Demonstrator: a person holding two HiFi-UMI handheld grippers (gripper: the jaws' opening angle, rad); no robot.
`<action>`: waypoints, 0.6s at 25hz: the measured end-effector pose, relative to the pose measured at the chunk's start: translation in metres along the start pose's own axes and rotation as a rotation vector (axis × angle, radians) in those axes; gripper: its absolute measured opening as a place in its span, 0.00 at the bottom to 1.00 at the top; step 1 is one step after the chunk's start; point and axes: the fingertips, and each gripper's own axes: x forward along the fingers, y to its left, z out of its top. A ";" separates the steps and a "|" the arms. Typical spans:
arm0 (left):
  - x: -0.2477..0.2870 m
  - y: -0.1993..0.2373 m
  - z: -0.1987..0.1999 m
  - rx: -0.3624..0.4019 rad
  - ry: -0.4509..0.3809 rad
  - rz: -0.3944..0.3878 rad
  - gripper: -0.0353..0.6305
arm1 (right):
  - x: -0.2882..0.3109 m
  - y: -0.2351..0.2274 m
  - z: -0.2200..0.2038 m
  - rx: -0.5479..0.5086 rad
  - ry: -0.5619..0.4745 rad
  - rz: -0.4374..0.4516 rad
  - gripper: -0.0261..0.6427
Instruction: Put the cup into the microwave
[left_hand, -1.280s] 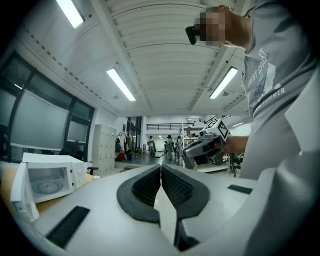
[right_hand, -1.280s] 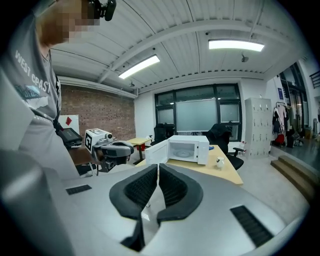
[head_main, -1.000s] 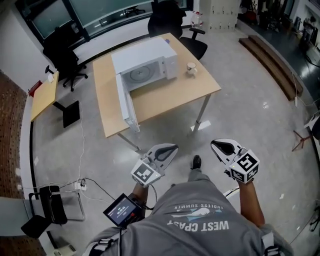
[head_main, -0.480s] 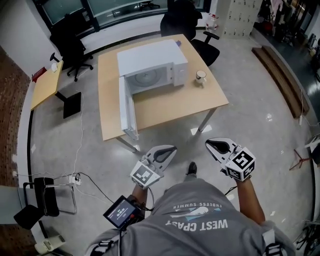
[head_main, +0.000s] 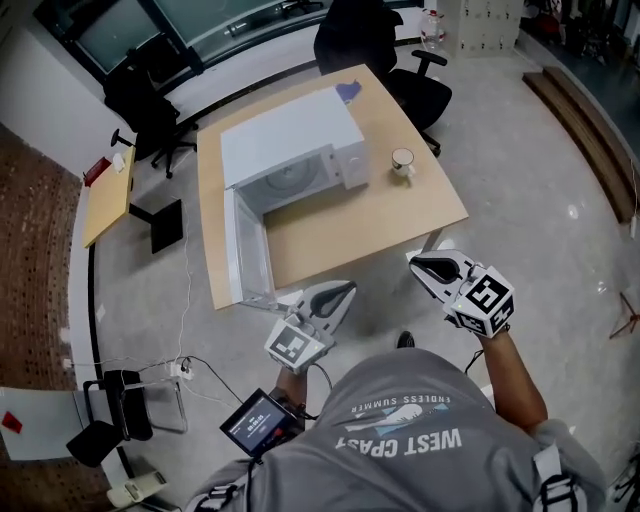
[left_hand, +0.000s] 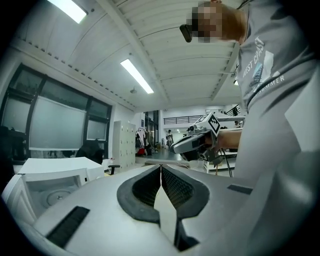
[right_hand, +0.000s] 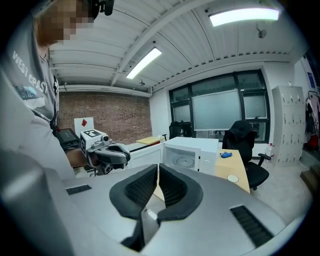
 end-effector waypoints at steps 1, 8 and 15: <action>0.010 0.005 0.001 -0.009 0.003 0.013 0.09 | 0.001 -0.012 -0.001 -0.002 -0.006 0.002 0.07; 0.048 0.044 -0.005 -0.058 0.031 0.028 0.09 | 0.024 -0.064 -0.011 0.046 -0.033 -0.022 0.07; 0.054 0.092 0.000 -0.029 0.006 -0.042 0.09 | 0.059 -0.080 0.010 0.055 -0.046 -0.093 0.07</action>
